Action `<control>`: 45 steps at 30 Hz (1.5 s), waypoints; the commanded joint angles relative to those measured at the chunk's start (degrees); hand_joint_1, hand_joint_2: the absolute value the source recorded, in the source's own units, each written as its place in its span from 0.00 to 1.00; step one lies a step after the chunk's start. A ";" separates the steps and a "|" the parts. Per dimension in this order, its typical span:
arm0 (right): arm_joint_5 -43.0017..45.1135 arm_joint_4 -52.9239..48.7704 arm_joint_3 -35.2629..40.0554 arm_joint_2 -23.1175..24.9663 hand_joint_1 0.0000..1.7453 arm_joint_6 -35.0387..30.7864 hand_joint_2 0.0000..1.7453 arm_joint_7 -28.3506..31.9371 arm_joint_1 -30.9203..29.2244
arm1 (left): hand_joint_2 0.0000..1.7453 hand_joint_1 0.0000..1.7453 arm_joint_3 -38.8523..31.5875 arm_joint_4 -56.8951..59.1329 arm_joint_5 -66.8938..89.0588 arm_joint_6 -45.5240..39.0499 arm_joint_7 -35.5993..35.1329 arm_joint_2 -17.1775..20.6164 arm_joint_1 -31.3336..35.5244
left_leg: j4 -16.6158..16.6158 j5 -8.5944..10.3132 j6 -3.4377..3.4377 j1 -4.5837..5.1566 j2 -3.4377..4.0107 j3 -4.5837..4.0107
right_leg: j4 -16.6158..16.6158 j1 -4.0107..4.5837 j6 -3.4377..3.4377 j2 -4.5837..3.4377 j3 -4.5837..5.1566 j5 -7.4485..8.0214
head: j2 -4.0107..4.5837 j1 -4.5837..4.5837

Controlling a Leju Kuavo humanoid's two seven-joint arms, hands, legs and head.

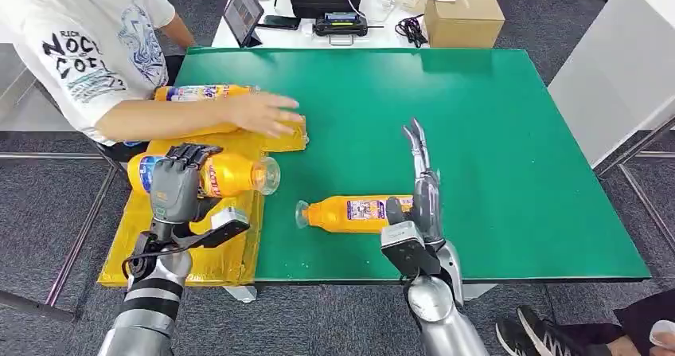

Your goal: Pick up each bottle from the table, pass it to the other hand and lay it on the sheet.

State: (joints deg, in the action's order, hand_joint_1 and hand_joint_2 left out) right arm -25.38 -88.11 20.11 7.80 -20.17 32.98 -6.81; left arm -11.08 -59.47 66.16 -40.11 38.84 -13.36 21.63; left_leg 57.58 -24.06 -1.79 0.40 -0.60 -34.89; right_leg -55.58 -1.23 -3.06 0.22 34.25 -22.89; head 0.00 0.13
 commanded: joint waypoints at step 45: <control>-3.02 9.44 -0.84 -1.38 0.00 6.60 1.00 -4.90 -5.57 | 0.00 0.00 8.03 38.03 0.24 36.97 -17.41 10.57 15.12 | -0.06 0.19 0.19 -0.05 -0.09 0.45 | 0.03 0.04 0.25 -0.05 -0.51 0.12 | 0.00 -0.02</control>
State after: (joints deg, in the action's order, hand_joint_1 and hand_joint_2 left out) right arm -29.20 -84.41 18.27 7.06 -13.62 28.50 -8.83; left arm -3.96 -26.16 71.03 -10.35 19.63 -4.39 36.57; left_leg 57.54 -23.82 -1.68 0.40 -0.89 -34.58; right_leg -55.59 -1.24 -2.91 0.35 33.83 -22.77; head 0.00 0.11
